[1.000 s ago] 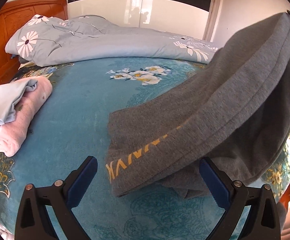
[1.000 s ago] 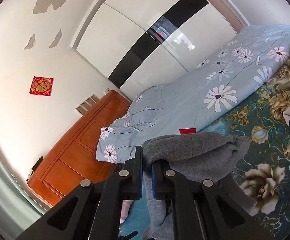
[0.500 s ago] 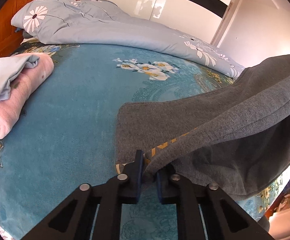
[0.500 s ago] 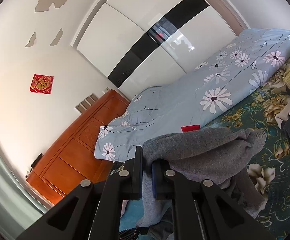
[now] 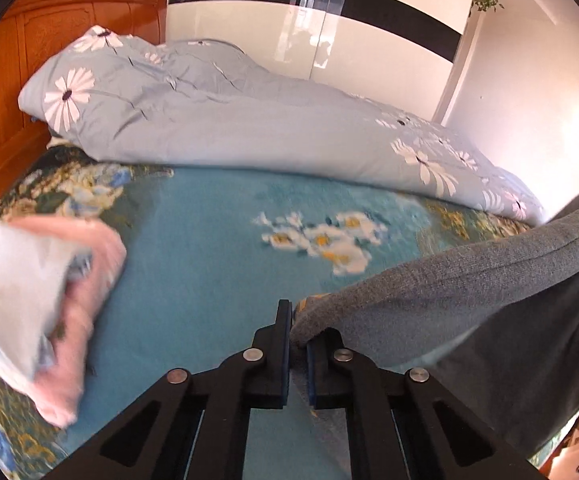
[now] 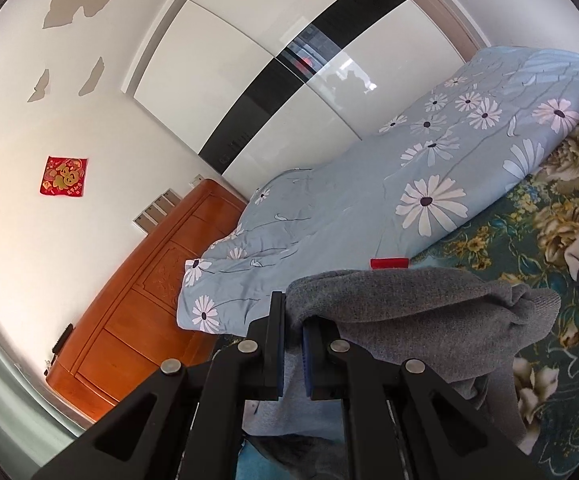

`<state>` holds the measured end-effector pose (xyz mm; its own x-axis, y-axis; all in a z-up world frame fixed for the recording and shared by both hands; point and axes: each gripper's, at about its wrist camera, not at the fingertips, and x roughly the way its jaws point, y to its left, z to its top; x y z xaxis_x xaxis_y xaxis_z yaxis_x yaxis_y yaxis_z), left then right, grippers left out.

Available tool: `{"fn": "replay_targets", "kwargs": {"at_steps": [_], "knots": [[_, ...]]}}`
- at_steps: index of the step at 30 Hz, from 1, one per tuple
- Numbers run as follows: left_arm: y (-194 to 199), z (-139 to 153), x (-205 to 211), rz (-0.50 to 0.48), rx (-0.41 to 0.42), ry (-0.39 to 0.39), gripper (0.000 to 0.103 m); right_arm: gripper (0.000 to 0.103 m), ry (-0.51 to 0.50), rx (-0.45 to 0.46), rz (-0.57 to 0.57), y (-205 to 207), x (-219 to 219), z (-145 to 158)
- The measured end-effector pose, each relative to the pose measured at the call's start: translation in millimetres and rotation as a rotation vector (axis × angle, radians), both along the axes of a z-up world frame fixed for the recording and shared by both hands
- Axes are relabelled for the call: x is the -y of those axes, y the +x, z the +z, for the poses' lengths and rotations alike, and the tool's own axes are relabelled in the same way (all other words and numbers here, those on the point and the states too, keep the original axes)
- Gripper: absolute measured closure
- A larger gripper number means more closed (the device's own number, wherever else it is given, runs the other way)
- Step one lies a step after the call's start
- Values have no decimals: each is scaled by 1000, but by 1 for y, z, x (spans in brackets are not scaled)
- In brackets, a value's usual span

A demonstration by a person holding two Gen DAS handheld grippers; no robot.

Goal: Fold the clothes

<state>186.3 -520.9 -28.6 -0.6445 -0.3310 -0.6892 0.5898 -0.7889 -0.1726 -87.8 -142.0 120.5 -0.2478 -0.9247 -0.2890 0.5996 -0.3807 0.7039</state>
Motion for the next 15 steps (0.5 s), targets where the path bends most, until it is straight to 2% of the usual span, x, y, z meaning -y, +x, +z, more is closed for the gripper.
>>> {"fn": "replay_targets", "kwargs": {"at_steps": [3,7,9,11,15], "knots": [[-16,67,37,68,-33,-134,97,96,-40,-54,8,-11,21,37],[-8,169,74,161,-153,-259,97,96,-109,-176,28,-6,42,96],[5,210,83,193,-197,-312,97,96,-143,-232,38,0,46,117],[18,230,89,205,-218,-322,97,96,-167,-281,47,7,51,133],[36,210,90,216,-165,-336,97,96,-100,-273,64,13,63,113]]}}
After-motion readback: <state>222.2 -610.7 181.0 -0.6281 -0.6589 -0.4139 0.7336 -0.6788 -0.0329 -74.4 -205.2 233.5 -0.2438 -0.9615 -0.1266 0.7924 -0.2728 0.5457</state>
